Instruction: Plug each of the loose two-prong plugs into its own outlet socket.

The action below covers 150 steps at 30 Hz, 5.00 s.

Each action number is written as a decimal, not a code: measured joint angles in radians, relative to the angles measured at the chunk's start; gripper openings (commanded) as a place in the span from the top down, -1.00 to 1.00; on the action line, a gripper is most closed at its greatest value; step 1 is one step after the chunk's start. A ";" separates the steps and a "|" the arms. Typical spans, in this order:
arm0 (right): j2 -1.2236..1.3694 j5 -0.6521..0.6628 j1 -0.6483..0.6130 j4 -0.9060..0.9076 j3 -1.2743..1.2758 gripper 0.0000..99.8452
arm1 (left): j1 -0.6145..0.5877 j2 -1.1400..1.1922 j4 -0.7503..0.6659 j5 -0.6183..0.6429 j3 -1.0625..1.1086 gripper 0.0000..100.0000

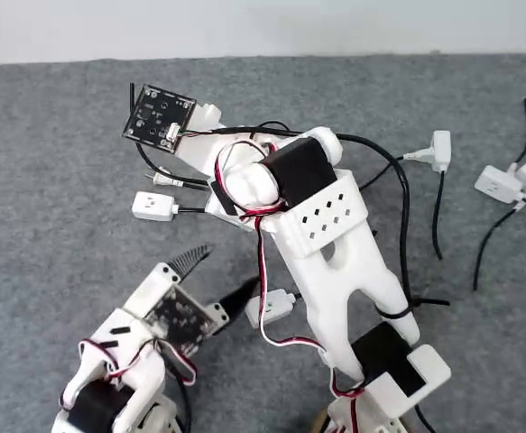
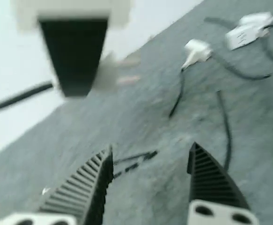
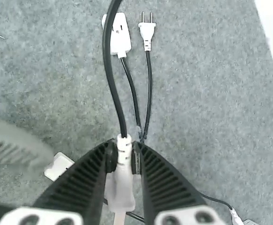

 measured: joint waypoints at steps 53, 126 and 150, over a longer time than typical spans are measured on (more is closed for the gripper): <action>-0.379 -0.026 -0.287 0.002 0.138 0.99 | 0.012 0.000 -0.144 -0.163 -0.021 0.50; -0.450 -0.057 -0.305 0.002 0.169 0.99 | 0.114 -0.002 0.066 -0.190 -0.186 0.50; -0.450 -0.057 -0.305 0.002 0.169 0.99 | 0.345 -0.002 0.227 -0.169 -0.393 0.50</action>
